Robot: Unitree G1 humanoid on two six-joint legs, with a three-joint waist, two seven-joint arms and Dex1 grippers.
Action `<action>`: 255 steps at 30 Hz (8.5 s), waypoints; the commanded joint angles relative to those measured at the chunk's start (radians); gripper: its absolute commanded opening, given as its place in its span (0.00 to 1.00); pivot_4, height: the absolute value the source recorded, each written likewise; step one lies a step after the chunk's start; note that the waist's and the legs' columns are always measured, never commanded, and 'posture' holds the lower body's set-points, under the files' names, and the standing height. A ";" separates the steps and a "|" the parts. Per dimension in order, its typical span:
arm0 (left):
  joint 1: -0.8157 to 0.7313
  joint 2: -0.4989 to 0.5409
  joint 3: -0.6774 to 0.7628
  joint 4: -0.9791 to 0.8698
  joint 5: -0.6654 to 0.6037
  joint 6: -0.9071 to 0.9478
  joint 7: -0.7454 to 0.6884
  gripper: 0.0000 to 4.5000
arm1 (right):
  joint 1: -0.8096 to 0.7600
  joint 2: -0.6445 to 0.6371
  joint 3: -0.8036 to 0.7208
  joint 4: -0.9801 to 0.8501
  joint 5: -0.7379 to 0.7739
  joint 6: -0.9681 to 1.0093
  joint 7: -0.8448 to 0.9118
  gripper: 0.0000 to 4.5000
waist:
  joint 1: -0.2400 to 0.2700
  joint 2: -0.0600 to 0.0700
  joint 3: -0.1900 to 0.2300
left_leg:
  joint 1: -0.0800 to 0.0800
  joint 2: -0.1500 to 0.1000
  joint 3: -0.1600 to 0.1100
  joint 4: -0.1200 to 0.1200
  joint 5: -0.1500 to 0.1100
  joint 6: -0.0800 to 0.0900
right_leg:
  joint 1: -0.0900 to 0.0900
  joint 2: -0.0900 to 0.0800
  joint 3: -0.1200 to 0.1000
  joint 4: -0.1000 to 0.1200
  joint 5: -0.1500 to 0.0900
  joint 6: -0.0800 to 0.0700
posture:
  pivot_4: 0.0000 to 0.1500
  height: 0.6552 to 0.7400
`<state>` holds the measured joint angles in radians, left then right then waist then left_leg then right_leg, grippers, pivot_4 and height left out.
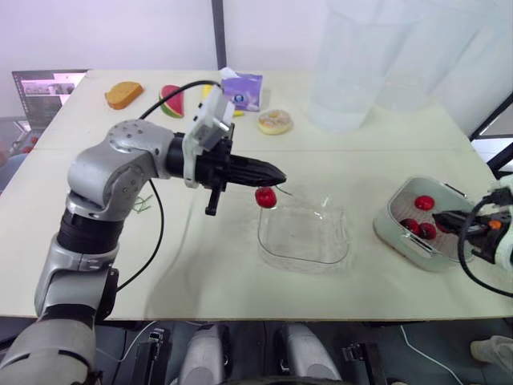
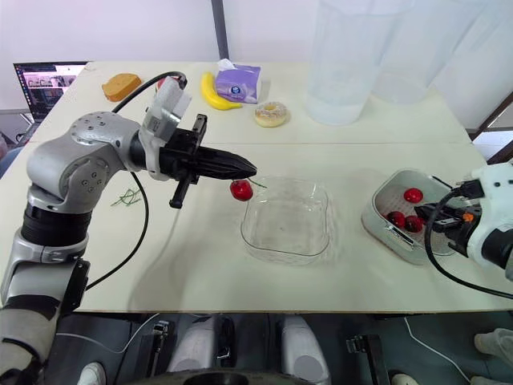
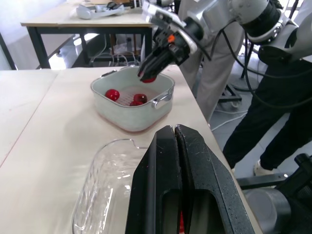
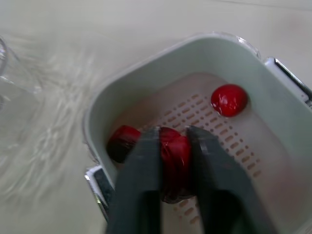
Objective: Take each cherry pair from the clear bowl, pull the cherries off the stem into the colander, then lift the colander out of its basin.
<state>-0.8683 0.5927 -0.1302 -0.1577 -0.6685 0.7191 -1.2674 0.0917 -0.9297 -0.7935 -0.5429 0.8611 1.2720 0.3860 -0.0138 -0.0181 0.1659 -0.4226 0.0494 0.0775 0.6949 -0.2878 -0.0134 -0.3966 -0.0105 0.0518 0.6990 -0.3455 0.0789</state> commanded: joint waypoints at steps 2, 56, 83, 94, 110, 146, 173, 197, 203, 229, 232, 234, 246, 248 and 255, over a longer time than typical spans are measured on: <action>-0.021 0.000 0.021 -0.007 -0.012 -0.011 -0.008 0.00 | -0.029 0.005 -0.035 -0.018 -0.015 -0.033 -0.005 0.76 | 0.002 0.000 0.000 | 0.000 0.000 0.000 0.000 0.001 -0.001 | 0.000 0.000 0.000 0.000 0.000 0.000 | 1.00 1.00; -0.036 -0.042 -0.006 0.004 0.024 -0.081 -0.037 0.00 | -0.694 0.257 0.794 -0.057 0.375 -0.169 -0.111 0.11 | -0.002 0.001 0.001 | -0.003 0.001 -0.001 0.002 -0.002 0.004 | -0.002 -0.003 -0.001 0.000 0.000 0.000 | 1.00 1.00; -0.023 -0.026 0.020 -0.001 0.004 -0.047 -0.013 0.00 | -0.248 -0.026 0.210 -0.097 0.437 -0.176 -0.063 0.11 | 0.002 0.000 0.001 | -0.003 0.000 -0.001 0.002 -0.003 0.005 | -0.001 -0.003 -0.002 -0.001 0.000 0.000 | 1.00 1.00; 0.000 -0.026 0.010 -0.018 0.008 -0.055 -0.015 0.00 | 0.138 -0.060 -0.002 -0.006 0.002 -0.263 0.011 0.11 | 0.000 0.001 0.001 | -0.001 0.000 -0.001 0.002 -0.002 0.003 | 0.000 0.000 0.000 -0.001 0.000 0.000 | 1.00 1.00; 0.000 -0.023 0.010 -0.009 0.012 -0.065 -0.038 0.00 | 0.038 0.015 -0.138 -0.092 0.192 -0.239 0.102 0.98 | 0.001 0.001 0.001 | -0.001 0.000 -0.001 0.002 0.000 -0.001 | 0.001 0.000 0.000 -0.001 0.000 0.000 | 1.00 1.00; 0.503 0.231 0.365 0.296 0.278 -0.220 0.417 0.00 | 0.006 0.003 0.374 -0.300 0.113 -0.601 0.320 0.98 | -0.001 -0.001 0.001 | 0.004 0.001 -0.001 0.000 -0.002 0.004 | 0.005 -0.003 -0.001 -0.001 0.000 0.000 | 1.00 1.00; 0.384 0.329 0.330 0.220 0.171 -0.185 0.149 0.99 | -0.003 -0.004 0.299 -0.202 0.124 -0.566 0.309 1.00 | 0.004 -0.003 0.001 | 0.004 -0.001 -0.001 0.001 -0.004 0.006 | 0.006 -0.007 -0.005 -0.001 0.000 0.000 | 1.00 1.00; 0.662 0.316 0.378 -0.244 -0.051 -0.182 0.034 0.99 | 0.483 0.149 -0.208 -0.198 0.045 -0.587 0.435 1.00 | -0.002 -0.002 0.000 | 0.032 0.000 0.002 -0.016 -0.004 0.005 | 0.034 -0.007 -0.002 -0.017 0.000 0.000 | 1.00 1.00; 0.630 0.307 0.345 -0.245 -0.050 -0.186 0.035 0.99 | 0.512 0.133 -0.218 -0.208 0.015 -0.562 0.407 1.00 | 0.000 -0.002 0.000 | 0.032 -0.001 0.002 -0.016 -0.004 0.005 | 0.033 -0.007 -0.002 -0.017 0.000 0.000 | 1.00 1.00; 0.578 0.242 0.211 -0.306 -0.020 -0.258 0.055 0.99 | 0.135 -0.375 0.239 0.057 -0.159 -0.214 0.435 1.00 | 0.000 -0.003 0.001 | 0.028 -0.001 0.003 -0.017 -0.004 0.005 | 0.028 -0.007 -0.002 -0.019 0.000 0.000 | 1.00 1.00; 0.572 0.233 0.204 -0.310 -0.022 -0.248 0.073 1.00 | 0.104 -0.361 0.279 0.063 -0.174 -0.217 0.439 0.87 | -0.001 -0.003 0.001 | 0.027 -0.001 0.003 -0.017 -0.004 0.005 | 0.028 -0.007 -0.001 -0.019 0.000 0.000 | 1.00 1.00; 0.571 0.230 0.204 -0.313 -0.025 -0.244 0.080 1.00 | 0.092 -0.351 0.302 0.062 -0.186 -0.221 0.437 0.72 | -0.003 -0.003 0.001 | 0.027 0.000 0.003 -0.018 -0.004 0.005 | 0.028 -0.006 -0.001 -0.019 0.000 0.000 | 1.00 1.00; 0.566 0.229 0.204 -0.308 -0.037 -0.231 0.088 1.00 | 0.076 -0.314 0.335 0.067 -0.254 -0.255 0.461 0.05 | -0.002 -0.003 0.001 | 0.028 0.000 0.003 -0.017 -0.004 0.005 | 0.028 -0.006 -0.001 -0.019 0.000 0.000 | 1.00 1.00; 0.568 0.230 0.202 -0.307 -0.036 -0.231 0.084 1.00 | 0.083 -0.318 0.325 0.066 -0.270 -0.258 0.468 0.05 | -0.002 -0.003 0.001 | 0.028 0.000 0.003 -0.017 -0.004 0.005 | 0.028 -0.006 -0.001 -0.019 0.000 0.000 | 1.00 1.00; 0.567 0.227 0.194 -0.293 -0.027 -0.235 0.073 1.00 | 0.069 -0.343 0.251 0.048 -0.288 -0.230 0.503 0.05 | -0.001 -0.002 0.001 | 0.027 -0.001 0.003 -0.017 -0.004 0.005 | 0.028 -0.006 -0.001 -0.019 0.000 0.000 | 1.00 1.00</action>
<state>-0.2884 0.8197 0.0587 -0.4465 -0.6873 0.4928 -1.1927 0.1808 -1.2446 -0.4797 -0.4726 0.5920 1.0413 0.8863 -0.0152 -0.0204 0.1674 -0.3951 0.0489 0.0805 0.6775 -0.2915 -0.0084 -0.3686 -0.0166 0.0504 0.6805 -0.3457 0.0787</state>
